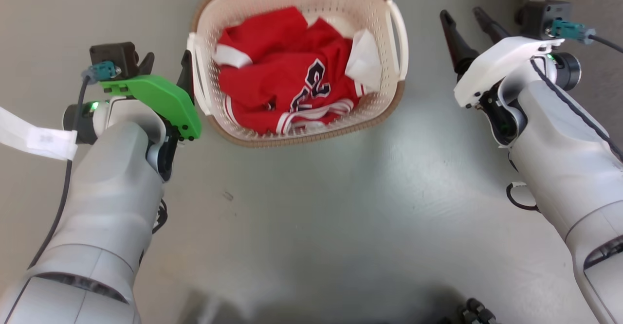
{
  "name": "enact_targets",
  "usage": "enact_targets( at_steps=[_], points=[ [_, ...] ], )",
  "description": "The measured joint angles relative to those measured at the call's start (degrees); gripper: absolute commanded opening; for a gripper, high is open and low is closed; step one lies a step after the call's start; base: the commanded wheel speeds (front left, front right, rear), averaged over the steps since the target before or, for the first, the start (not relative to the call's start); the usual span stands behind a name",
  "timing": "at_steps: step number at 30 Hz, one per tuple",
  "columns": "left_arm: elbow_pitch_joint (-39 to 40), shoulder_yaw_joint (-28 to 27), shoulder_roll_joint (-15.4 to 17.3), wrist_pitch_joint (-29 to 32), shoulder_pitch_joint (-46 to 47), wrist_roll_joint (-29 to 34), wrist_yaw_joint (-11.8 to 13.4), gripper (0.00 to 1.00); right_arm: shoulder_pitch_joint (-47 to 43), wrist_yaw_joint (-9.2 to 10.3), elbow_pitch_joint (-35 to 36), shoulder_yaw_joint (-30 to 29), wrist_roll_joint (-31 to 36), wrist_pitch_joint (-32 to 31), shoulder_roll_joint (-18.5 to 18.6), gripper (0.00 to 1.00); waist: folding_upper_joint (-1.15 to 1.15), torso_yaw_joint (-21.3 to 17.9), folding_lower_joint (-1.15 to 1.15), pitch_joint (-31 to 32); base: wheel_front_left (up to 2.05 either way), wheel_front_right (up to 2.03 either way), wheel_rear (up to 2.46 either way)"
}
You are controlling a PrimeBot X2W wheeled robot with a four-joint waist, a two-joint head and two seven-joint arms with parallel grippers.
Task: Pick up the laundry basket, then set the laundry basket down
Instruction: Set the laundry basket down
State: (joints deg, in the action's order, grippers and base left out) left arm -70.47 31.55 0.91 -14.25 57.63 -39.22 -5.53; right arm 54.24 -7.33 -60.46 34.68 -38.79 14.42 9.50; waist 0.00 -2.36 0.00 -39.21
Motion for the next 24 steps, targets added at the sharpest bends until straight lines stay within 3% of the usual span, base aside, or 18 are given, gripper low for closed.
enact_targets(
  at_steps=[4, 15, 24],
  points=[
    [1.6, -0.3, 0.1, -0.2, -1.7, 0.3, 0.6, 1.0, -1.9, 0.59, 3.1, -2.1, 0.5, 0.0, 0.9, 1.0, 0.0, 0.0, 0.0, 3.6, 0.0, 0.0, 0.0],
    [16.2, -6.9, 3.4, -0.2, -6.4, 2.4, 5.9, 1.0, -8.6, 3.33, 10.9, -7.4, 3.3, 0.0, 1.5, 1.0, 0.0, 0.0, 0.0, 11.7, 0.0, 0.0, 0.0],
    [24.9, -8.9, 4.1, -0.2, -13.9, 7.3, 8.3, 1.0, -14.5, 5.06, 17.9, -11.4, 6.8, 0.0, 1.5, 1.0, 0.0, -0.2, 0.0, 17.6, 0.0, 0.0, 0.0]
  ],
)
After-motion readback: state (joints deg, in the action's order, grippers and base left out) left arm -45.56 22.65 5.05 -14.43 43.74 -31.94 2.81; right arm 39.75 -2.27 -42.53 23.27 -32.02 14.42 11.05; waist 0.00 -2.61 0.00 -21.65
